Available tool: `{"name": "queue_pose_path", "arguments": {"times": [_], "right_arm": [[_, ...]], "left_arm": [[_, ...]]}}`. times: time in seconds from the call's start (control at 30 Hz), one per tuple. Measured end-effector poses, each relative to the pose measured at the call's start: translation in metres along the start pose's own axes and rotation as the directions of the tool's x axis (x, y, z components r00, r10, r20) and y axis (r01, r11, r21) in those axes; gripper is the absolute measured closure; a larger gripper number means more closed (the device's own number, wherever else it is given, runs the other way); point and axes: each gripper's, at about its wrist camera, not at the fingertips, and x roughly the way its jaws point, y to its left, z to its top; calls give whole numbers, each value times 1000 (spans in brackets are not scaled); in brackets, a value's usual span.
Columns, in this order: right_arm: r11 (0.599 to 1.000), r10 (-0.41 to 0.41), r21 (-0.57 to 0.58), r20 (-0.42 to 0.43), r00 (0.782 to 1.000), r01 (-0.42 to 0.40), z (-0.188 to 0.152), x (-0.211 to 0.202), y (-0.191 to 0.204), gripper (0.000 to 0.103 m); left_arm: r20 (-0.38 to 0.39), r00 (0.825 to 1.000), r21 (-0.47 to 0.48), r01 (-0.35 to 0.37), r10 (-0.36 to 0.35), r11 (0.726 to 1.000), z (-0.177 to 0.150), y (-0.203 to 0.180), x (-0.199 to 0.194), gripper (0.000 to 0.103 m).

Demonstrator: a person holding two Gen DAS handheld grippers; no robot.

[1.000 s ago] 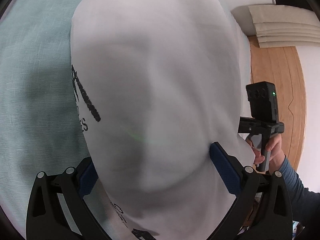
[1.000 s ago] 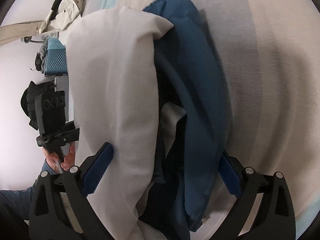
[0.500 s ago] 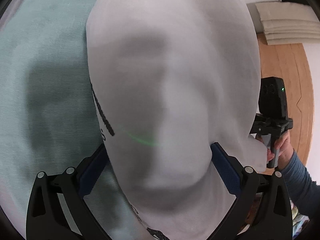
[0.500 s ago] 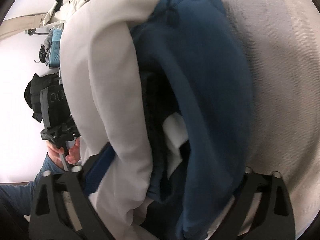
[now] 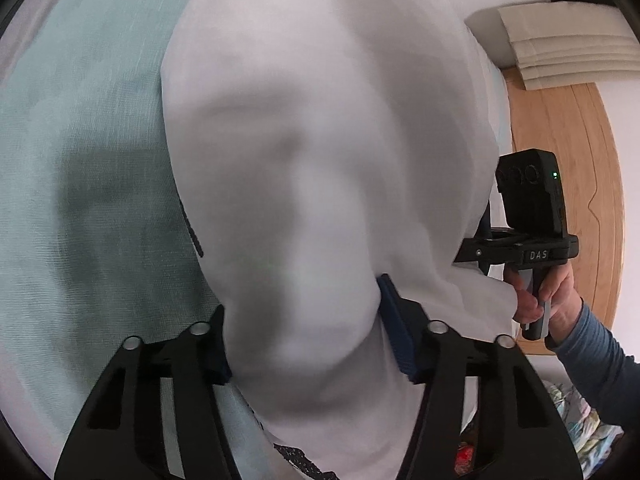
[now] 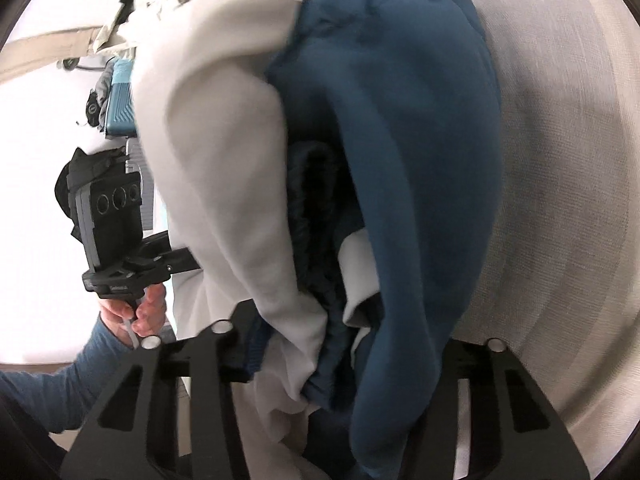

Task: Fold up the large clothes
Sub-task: 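Close the left tool on the white bundle beside the right tool, then lift the bundle with both tools and carry it toward the headboard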

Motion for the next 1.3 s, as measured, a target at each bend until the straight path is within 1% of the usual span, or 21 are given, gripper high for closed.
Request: {"name": "queue_pose_path", "arguments": {"times": [0.13, 0.3, 0.43, 0.57, 0.7, 0.8, 0.87, 0.97, 1.1, 1.2, 1.23, 1.3], "right_arm": [[999, -30, -18, 38, 999, 31, -6, -8, 8, 69], [999, -16, -27, 95, 995, 19, -16, -22, 19, 74], [999, 0, -36, 127, 992, 4, -25, -36, 22, 75], [999, 16, -51, 176, 984, -8, -41, -59, 26, 75], [998, 34, -60, 240, 970, -20, -61, -84, 36, 75], [997, 36, -72, 278, 960, -16, -78, -107, 37, 75], [997, 34, -78, 309, 951, -10, -94, -126, 38, 75], [997, 18, -70, 358, 933, 8, -121, -155, 42, 75], [999, -17, -40, 421, 907, 37, -164, -200, 32, 75], [998, -51, -7, 475, 879, 61, -204, -233, 20, 75], [998, -63, 9, 491, 869, 67, -217, -242, 16, 75], [996, -94, 50, 533, 841, 79, -248, -263, 7, 75]], "left_arm": [[8, 999, 25, -37, 37, 999, 4, -14, -7, 58], [38, 997, 68, -74, 72, 995, 5, -39, -19, 61], [53, 995, 99, -93, 88, 991, 5, -58, -28, 62], [78, 993, 137, -104, 94, 985, 1, -82, -38, 63], [108, 988, 173, -128, 110, 977, -7, -113, -50, 63], [134, 984, 215, -147, 120, 965, -16, -145, -62, 63], [142, 983, 237, -147, 116, 960, -21, -159, -67, 63], [144, 984, 279, -142, 105, 950, -26, -196, -65, 63], [133, 988, 358, -124, 81, 925, -33, -249, -54, 63], [109, 993, 426, -94, 52, 900, -39, -297, -36, 63], [101, 994, 444, -86, 46, 892, -46, -309, -32, 63], [88, 995, 485, -77, 39, 871, -54, -337, -21, 63]]}}
